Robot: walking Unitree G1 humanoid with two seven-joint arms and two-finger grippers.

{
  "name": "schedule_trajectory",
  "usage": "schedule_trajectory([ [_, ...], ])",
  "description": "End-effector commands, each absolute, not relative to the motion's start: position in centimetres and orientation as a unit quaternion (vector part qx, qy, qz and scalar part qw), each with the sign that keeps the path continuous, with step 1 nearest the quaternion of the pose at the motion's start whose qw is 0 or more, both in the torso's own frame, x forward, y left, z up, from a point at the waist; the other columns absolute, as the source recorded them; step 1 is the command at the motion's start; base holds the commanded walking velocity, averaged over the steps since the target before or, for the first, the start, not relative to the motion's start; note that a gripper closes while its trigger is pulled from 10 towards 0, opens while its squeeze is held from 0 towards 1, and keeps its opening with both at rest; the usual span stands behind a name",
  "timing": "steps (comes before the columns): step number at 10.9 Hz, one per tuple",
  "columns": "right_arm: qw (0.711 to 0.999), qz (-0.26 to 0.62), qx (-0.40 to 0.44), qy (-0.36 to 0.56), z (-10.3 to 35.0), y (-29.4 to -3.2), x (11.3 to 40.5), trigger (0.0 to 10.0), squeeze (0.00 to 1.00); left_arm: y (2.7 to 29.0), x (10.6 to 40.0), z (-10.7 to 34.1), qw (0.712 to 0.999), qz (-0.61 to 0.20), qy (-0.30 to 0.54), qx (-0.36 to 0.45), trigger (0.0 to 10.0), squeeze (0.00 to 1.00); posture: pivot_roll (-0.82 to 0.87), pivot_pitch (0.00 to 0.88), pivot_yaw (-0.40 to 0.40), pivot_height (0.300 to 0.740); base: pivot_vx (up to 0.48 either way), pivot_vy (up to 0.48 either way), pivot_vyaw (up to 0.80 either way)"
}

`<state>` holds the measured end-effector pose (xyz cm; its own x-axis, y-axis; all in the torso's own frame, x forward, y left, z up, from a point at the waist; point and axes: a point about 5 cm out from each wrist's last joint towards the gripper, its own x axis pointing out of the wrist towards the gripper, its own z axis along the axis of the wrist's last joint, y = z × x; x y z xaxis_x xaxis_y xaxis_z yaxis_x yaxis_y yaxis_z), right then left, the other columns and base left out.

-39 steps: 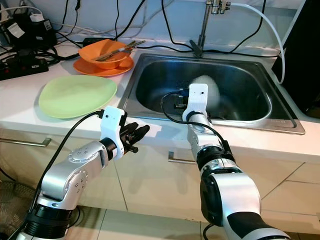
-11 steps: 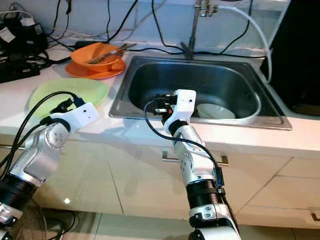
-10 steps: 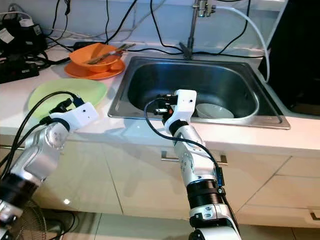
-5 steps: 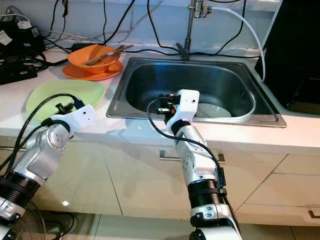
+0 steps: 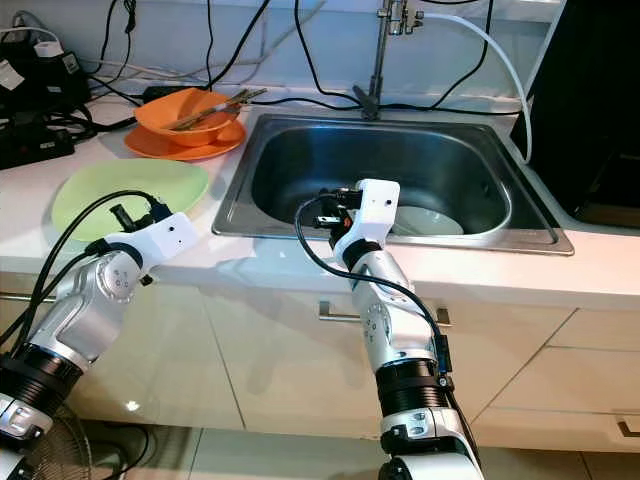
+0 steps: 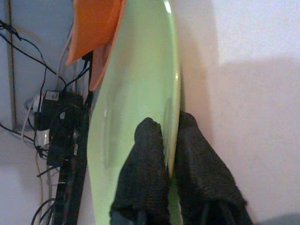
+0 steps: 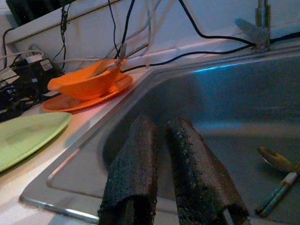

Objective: Kitchen organization

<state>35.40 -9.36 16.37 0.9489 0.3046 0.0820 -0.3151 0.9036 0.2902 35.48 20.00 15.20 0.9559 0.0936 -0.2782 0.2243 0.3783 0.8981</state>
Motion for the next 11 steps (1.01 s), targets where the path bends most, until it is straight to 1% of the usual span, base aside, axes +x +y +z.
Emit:
schedule_trajectory([
  [1,0.975,0.155,0.161,-0.013,16.4,-9.5,35.4,10.0,0.0,20.5,35.1,13.9,0.814,-0.045,0.175,0.552,0.0,0.0,0.14,0.018,0.02,0.74,0.0,0.0,0.0],
  [4,0.974,0.154,0.163,-0.012,16.4,-9.5,35.5,10.0,0.0,20.8,35.2,14.7,0.81,-0.027,0.166,0.561,0.0,0.0,0.15,0.019,0.02,0.74,0.0,0.0,0.0],
  [5,0.974,0.155,0.162,-0.012,16.4,-9.6,35.5,10.0,0.0,21.0,35.1,15.6,0.803,-0.007,0.15,0.576,0.0,0.0,0.15,0.019,0.019,0.74,0.0,0.0,0.0],
  [6,0.974,0.156,0.163,-0.013,16.4,-9.6,35.5,10.0,0.0,21.0,35.0,17.2,0.796,0.024,0.118,0.594,7.5,0.0,0.15,0.02,0.016,0.74,0.0,0.0,0.0],
  [7,0.974,0.157,0.163,-0.013,16.4,-9.5,35.4,10.0,0.0,20.9,34.9,18.2,0.794,0.039,0.094,0.6,10.0,0.0,0.15,0.02,0.016,0.74,0.0,0.0,0.0],
  [9,0.974,0.16,0.162,-0.012,16.4,-9.4,35.6,10.0,0.0,20.3,34.7,20.6,0.788,0.07,0.041,0.611,10.0,0.0,0.16,0.021,0.01,0.74,0.0,0.0,0.0],
  [11,0.973,0.162,0.162,-0.014,16.5,-9.3,35.6,10.0,0.0,19.1,34.6,22.6,0.783,0.078,-0.01,0.617,10.0,0.0,0.16,0.019,0.011,0.74,0.0,0.0,0.0],
])
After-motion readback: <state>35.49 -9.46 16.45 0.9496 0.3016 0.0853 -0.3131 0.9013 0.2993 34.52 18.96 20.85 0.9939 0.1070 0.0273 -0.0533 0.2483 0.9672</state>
